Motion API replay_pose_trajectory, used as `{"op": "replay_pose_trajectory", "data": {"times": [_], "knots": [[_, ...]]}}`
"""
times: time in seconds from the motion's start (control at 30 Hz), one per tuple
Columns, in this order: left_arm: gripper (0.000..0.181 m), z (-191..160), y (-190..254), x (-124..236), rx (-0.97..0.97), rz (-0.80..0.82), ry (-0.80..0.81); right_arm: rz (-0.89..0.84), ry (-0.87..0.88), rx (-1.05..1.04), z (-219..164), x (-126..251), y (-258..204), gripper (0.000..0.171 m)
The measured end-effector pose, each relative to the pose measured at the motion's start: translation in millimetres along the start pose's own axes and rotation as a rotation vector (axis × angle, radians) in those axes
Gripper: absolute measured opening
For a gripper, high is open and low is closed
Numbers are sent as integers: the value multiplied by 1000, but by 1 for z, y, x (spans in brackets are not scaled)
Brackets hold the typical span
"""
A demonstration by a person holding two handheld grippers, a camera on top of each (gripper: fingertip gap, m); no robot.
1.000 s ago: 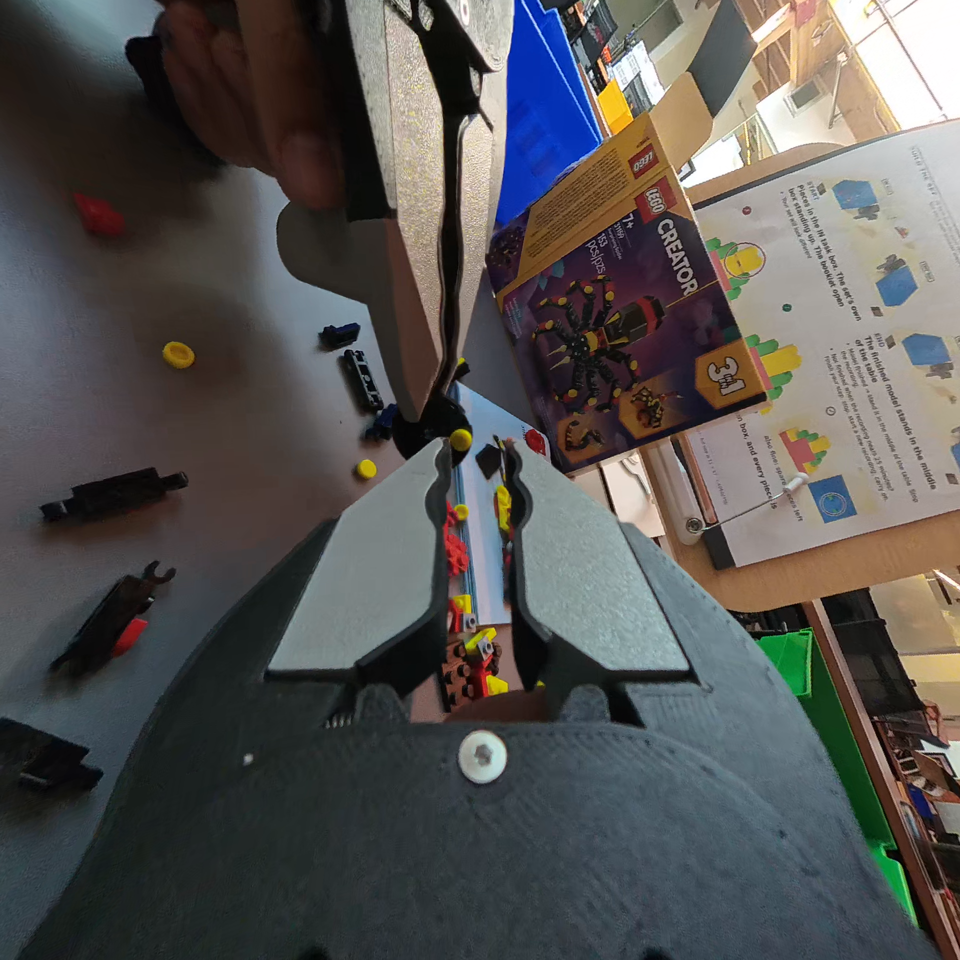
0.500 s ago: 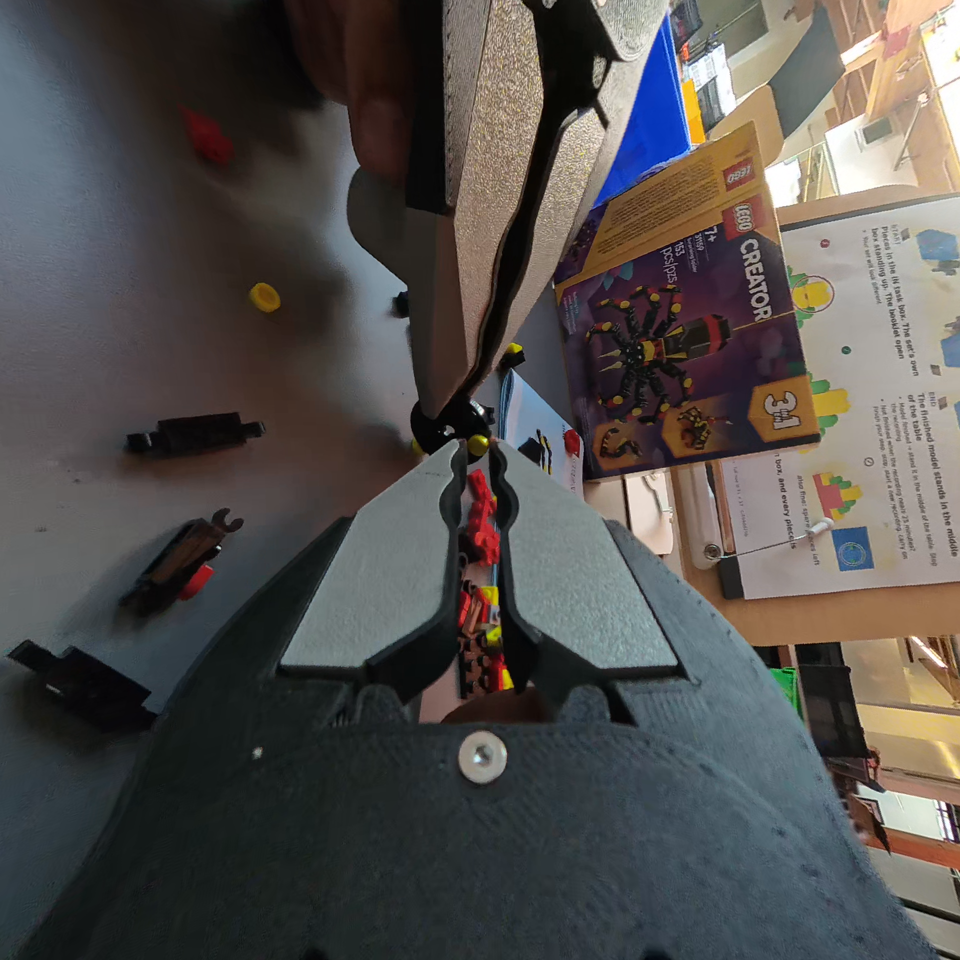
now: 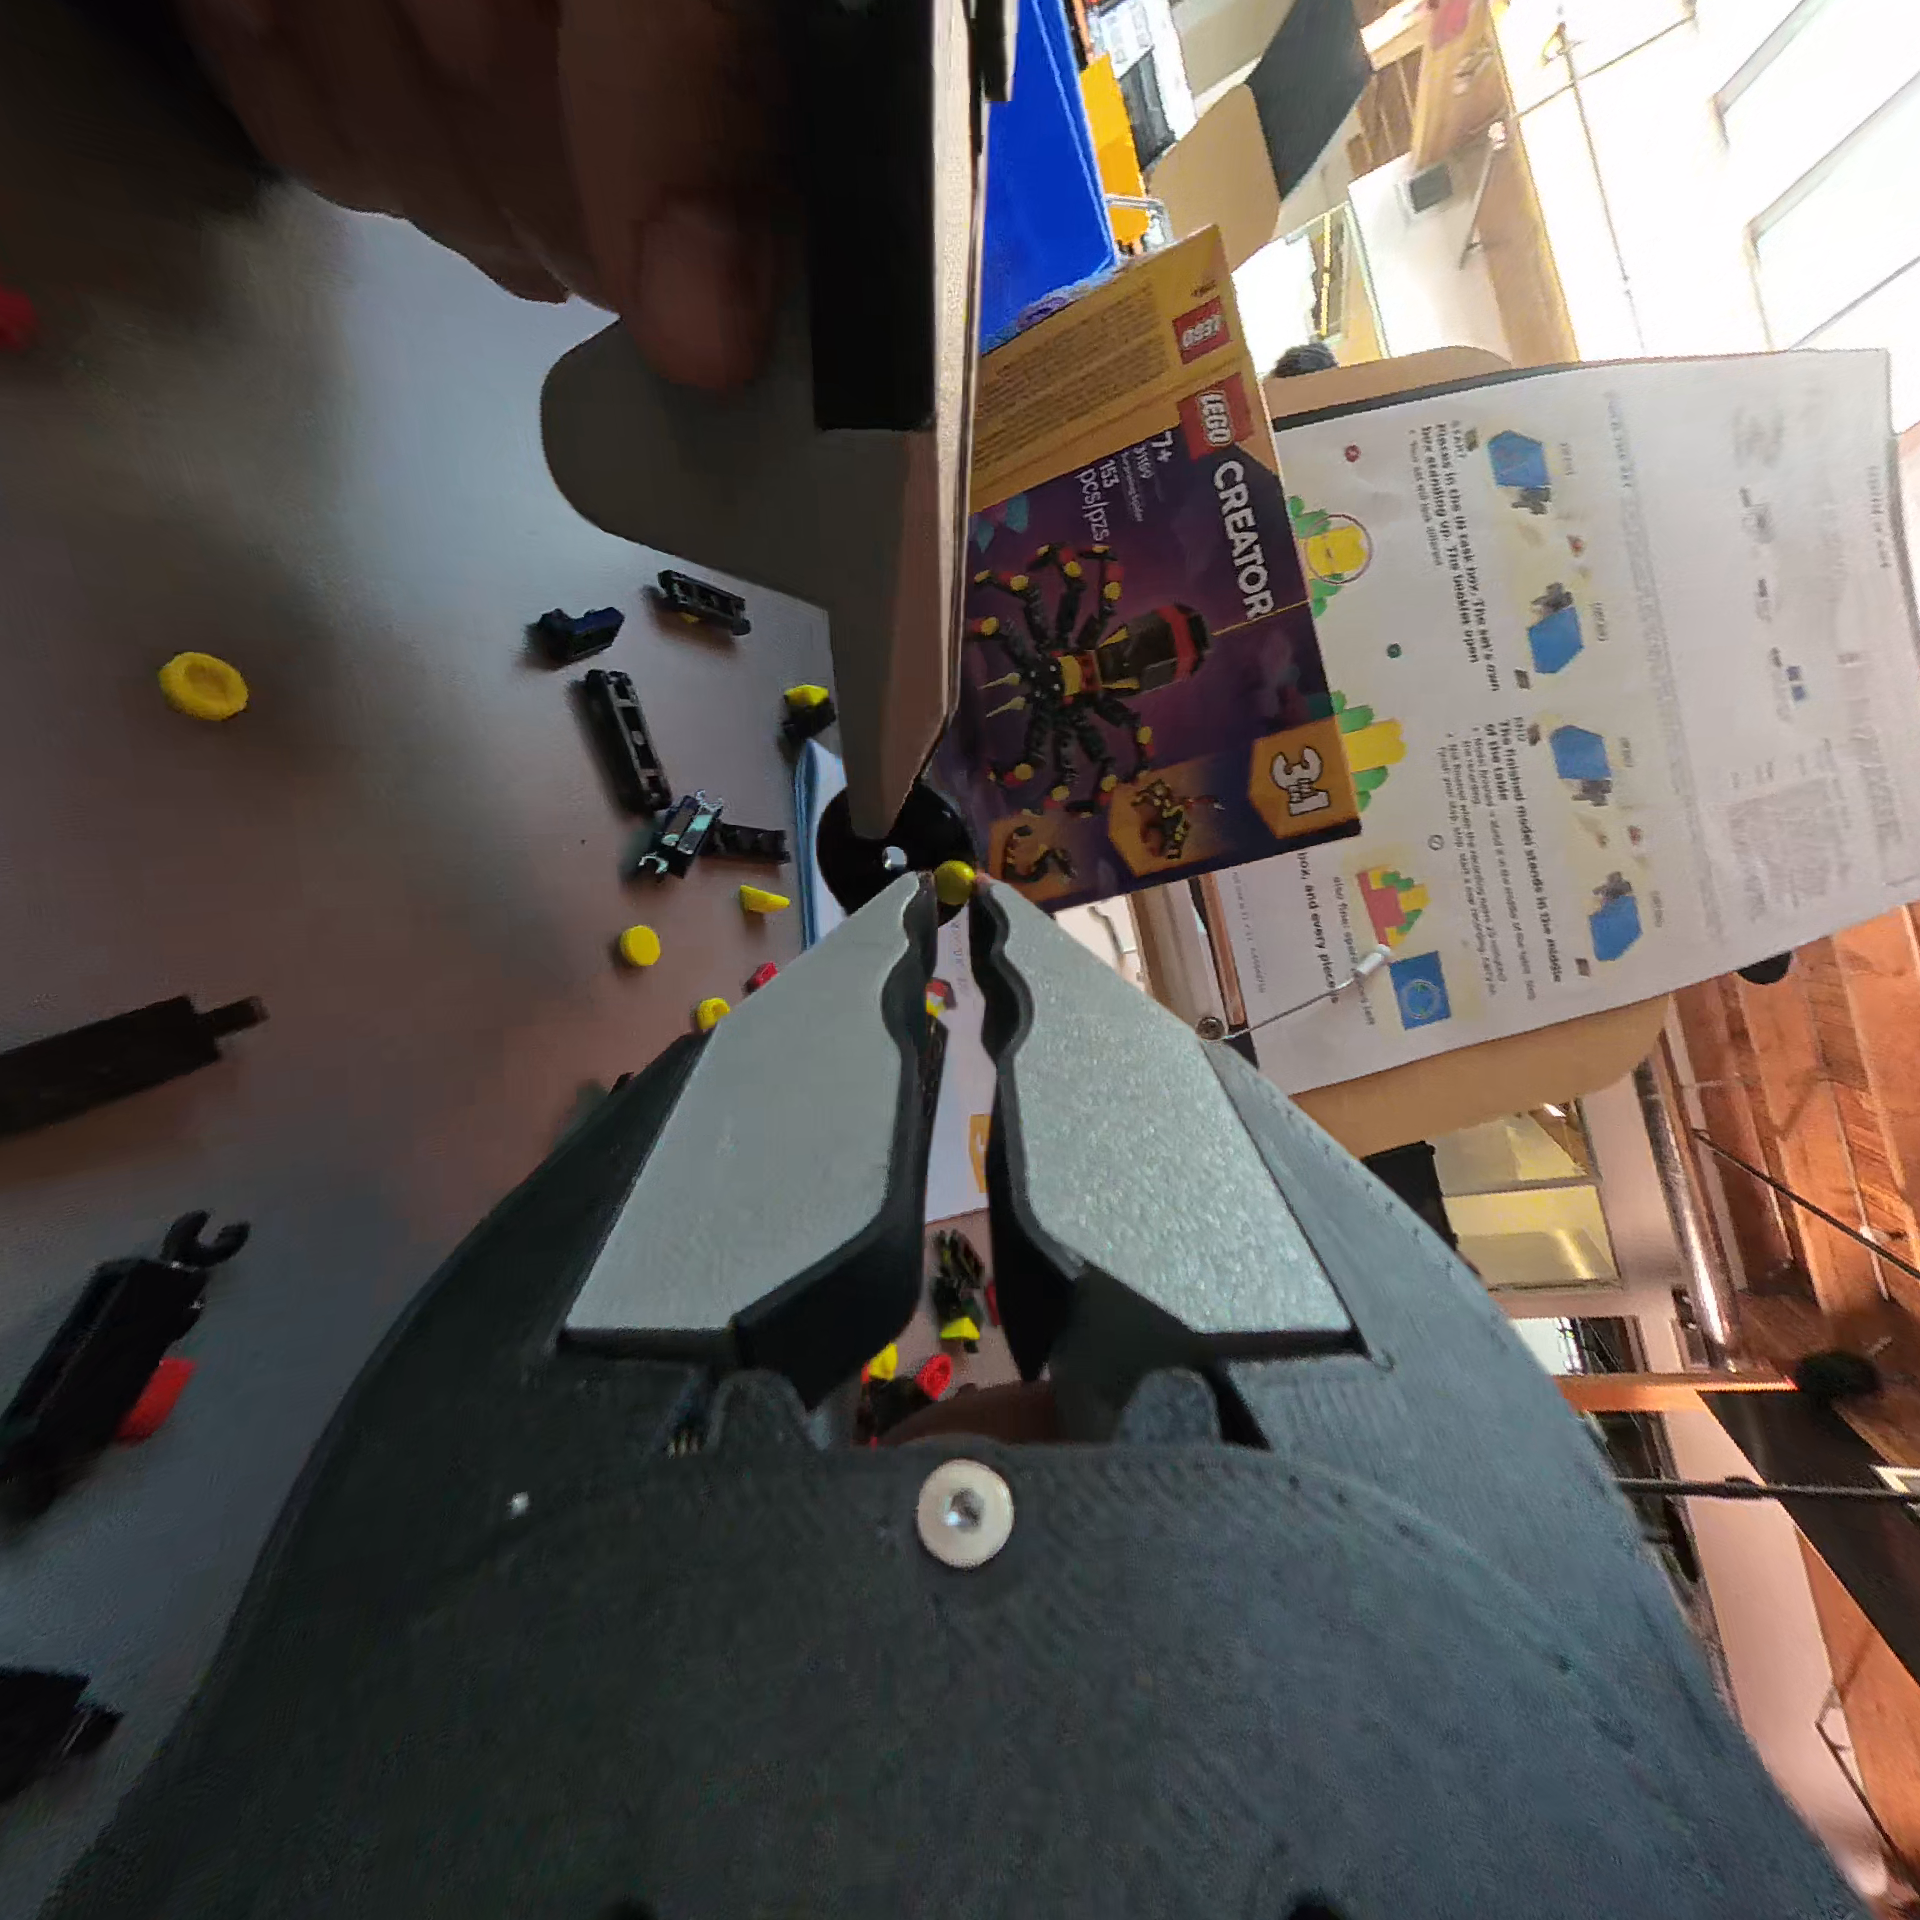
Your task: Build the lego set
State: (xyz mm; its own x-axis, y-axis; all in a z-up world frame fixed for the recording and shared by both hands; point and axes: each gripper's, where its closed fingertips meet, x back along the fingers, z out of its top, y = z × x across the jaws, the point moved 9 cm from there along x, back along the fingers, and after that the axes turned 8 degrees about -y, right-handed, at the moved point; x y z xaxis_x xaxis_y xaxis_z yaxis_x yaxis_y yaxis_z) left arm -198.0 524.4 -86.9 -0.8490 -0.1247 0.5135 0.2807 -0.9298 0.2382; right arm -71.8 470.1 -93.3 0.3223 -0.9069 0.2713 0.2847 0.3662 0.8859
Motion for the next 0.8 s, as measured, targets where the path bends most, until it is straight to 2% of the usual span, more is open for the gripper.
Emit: {"op": "replay_pose_trajectory", "data": {"times": [0.07,0.13,0.2,0.27,0.43,0.53,0.6,0.73,0.8], "knots": [[2,1,-3,2,58,-25,40,-30,8,-30,1,0,2,2],[1,1,0,-1,129,-129,56,-39,55,-119,5,2,9,2],[1,1,5,-6,133,-169,48,-14,74,-145,8,2,11,2],[1,4,7,-6,100,-133,81,-54,75,-145,8,2,14,2],[1,4,-4,2,63,-2,87,-91,17,-312,-16,-3,31,4],[2,6,-14,12,30,127,100,140,-16,-437,-33,-11,27,3],[2,7,-16,15,0,174,97,179,0,-444,-36,-10,25,4],[2,2,-17,9,17,132,17,381,-14,-395,-32,-13,6,5],[2,-2,-19,7,21,144,-21,404,-38,-341,-31,-14,-1,10]]}}
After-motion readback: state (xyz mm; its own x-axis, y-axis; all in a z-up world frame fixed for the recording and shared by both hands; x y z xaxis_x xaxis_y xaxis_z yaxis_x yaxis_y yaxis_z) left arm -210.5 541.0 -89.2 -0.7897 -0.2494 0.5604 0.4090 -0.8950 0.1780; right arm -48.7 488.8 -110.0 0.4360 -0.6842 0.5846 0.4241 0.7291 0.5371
